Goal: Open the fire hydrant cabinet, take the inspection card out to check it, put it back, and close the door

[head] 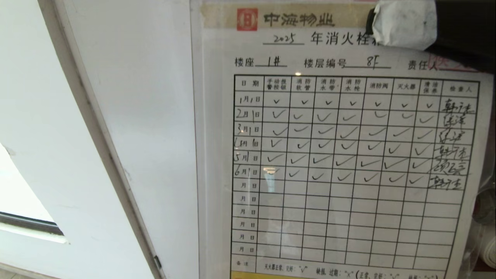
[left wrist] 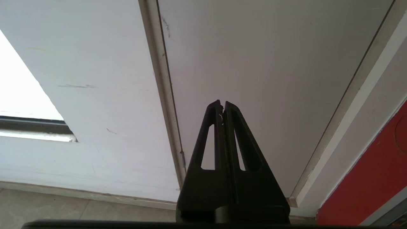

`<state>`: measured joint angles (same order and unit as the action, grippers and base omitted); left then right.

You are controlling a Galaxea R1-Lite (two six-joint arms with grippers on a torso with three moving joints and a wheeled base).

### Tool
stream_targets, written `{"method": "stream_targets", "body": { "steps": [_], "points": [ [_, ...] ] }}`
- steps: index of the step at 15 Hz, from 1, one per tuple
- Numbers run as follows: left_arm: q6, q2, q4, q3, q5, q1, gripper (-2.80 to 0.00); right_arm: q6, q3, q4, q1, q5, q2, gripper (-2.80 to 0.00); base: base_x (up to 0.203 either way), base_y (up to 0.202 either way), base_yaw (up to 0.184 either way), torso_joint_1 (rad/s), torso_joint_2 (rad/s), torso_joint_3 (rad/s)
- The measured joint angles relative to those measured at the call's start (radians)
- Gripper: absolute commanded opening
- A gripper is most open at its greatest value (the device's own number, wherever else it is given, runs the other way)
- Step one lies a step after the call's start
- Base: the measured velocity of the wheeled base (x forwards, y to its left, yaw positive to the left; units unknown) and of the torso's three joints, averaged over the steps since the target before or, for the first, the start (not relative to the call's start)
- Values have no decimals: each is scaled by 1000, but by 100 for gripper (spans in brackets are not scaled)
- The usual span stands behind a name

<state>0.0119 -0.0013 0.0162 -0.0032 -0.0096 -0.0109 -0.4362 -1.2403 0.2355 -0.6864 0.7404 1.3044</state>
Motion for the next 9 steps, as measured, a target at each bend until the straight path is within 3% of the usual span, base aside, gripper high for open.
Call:
{"method": "stream_targets", "body": {
  "steps": [6, 9],
  "points": [
    [0, 0, 0, 0, 0, 0, -280, 0, 34, -102, 0, -42, -76, -280, 0, 0, 0, 0, 0, 0],
    [0, 0, 0, 0, 0, 0, -280, 5, 68, -139, 0, -112, -119, -280, 0, 0, 0, 0, 0, 0]
  ]
}}
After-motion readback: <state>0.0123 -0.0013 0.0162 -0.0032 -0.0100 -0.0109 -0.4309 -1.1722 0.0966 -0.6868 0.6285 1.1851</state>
